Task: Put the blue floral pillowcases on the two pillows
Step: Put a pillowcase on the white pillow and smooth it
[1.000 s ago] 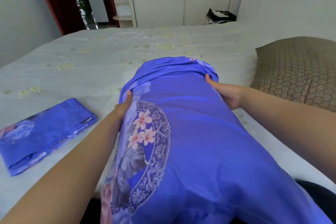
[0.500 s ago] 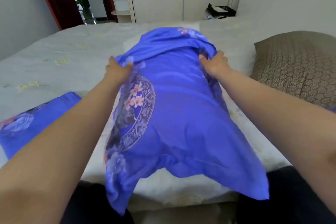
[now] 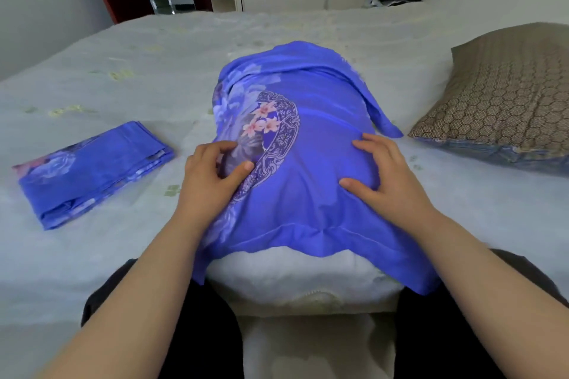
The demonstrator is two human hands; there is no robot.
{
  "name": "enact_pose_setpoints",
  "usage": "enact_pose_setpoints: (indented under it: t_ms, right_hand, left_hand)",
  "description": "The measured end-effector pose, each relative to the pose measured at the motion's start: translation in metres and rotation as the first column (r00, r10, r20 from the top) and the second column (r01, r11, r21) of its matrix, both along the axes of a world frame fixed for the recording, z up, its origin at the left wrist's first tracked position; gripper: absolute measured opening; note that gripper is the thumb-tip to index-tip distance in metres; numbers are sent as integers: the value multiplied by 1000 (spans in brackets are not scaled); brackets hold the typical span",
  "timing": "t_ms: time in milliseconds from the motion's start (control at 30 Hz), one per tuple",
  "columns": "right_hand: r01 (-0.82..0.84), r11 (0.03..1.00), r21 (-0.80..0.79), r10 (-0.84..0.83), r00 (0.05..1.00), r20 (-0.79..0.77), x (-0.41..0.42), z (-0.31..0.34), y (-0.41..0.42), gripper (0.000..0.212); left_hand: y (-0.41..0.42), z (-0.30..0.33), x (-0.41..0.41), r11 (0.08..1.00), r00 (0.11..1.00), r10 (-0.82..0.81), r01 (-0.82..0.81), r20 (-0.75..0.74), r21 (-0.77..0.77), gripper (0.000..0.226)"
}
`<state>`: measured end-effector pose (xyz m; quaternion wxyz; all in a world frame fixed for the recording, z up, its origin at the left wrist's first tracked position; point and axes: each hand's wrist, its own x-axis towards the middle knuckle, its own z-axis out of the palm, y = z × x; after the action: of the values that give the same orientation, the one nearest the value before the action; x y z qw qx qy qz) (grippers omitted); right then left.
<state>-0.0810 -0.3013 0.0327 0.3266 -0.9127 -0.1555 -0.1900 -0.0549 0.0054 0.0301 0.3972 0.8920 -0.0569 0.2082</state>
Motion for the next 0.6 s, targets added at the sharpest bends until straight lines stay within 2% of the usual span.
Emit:
enact_pose_setpoints:
  t_ms: [100, 167, 267, 367, 467, 600]
  right_hand:
    - [-61, 997, 36, 64, 994, -93, -8, 1, -8, 64]
    - [-27, 999, 32, 30, 996, -90, -13, -3, -17, 46]
    - [83, 995, 50, -82, 997, -3, -22, -9, -22, 17]
    - [157, 987, 46, -160, 985, 67, -26, -8, -22, 13]
    - [229, 973, 25, -230, 968, 102, -28, -2, -17, 12]
    - [366, 930, -18, -362, 926, 106, -25, 14, -11, 19]
  left_hand:
    - [10, 4, -9, 992, 989, -88, 76, -116, -102, 49]
    - [16, 5, -15, 988, 976, -117, 95, -185, -121, 41]
    - [23, 5, -24, 986, 969, -99, 65, -225, -154, 25]
    - [23, 6, -28, 995, 983, -17, -2, -184, -103, 20]
    - [21, 15, -29, 992, 992, 36, -50, -119, -116, 17]
    - [20, 28, -25, 993, 994, 70, -78, -87, -93, 17]
